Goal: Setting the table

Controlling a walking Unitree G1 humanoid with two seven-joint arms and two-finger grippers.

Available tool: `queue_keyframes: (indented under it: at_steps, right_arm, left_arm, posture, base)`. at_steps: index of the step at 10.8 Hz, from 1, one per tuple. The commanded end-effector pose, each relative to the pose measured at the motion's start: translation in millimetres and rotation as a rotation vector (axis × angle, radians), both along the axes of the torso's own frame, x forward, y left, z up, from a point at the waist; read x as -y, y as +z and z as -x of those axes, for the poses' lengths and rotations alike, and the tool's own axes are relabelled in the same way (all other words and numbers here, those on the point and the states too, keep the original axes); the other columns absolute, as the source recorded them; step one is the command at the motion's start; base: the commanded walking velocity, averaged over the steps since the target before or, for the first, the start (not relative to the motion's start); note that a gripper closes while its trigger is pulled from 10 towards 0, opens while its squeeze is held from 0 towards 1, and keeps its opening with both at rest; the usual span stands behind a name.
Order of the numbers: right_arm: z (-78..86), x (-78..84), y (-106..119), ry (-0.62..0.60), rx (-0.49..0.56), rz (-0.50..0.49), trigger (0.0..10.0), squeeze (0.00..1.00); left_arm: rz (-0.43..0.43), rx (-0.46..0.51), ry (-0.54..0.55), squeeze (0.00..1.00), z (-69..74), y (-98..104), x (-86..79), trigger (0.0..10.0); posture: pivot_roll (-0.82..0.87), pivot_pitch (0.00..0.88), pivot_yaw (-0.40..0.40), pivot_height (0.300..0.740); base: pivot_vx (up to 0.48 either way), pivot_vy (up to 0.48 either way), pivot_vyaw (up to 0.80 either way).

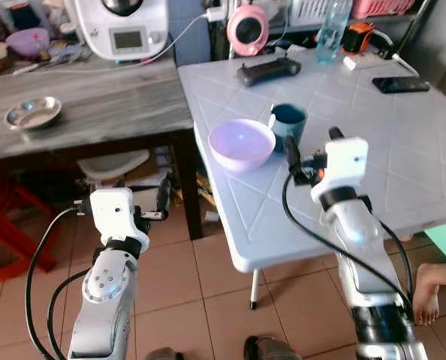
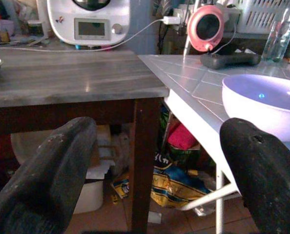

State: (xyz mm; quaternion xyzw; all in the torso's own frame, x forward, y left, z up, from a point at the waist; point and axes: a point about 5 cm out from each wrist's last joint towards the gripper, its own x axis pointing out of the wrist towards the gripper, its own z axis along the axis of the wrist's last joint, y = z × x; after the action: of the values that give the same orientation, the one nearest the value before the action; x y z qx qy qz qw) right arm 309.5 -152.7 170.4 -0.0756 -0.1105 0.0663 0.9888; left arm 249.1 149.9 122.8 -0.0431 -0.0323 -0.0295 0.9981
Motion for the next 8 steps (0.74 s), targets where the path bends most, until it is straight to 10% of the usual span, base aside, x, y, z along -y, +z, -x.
queue_keyframes:
  at_steps: [1,5,6,8]
  right_arm:
    - [-4.4,0.9,0.1,0.012,-0.021,-0.004,10.0,1.00]
    - [-31.4,-4.3,4.5,0.129,-0.122,0.134,10.0,1.00]
    - [-38.0,-15.8,13.4,0.217,-0.112,0.178,10.0,0.05]
    - [-42.7,-32.5,22.3,0.336,-0.104,0.218,10.0,0.00]
  left_arm:
    - [-0.004,0.000,0.006,0.00,0.4,2.0,-1.8,10.0]
    - [-0.017,-0.036,-0.002,0.00,6.5,-1.4,-1.4,10.0]
    - [-0.022,-0.050,-0.002,0.00,9.2,-2.8,-1.1,10.0]
    - [-0.025,-0.059,0.009,0.00,10.7,-2.7,-2.7,10.0]
  posture:
    - [-0.01,0.098,0.038,0.740]
    - [0.00,0.147,0.054,0.740]
    - [0.01,0.160,0.057,0.740]
    - [0.01,0.170,0.062,0.740]
  base:
    - [0.000,0.000,0.00]
    - [0.000,0.000,0.00]
    - [0.000,0.000,0.00]
    - [0.000,0.000,0.00]
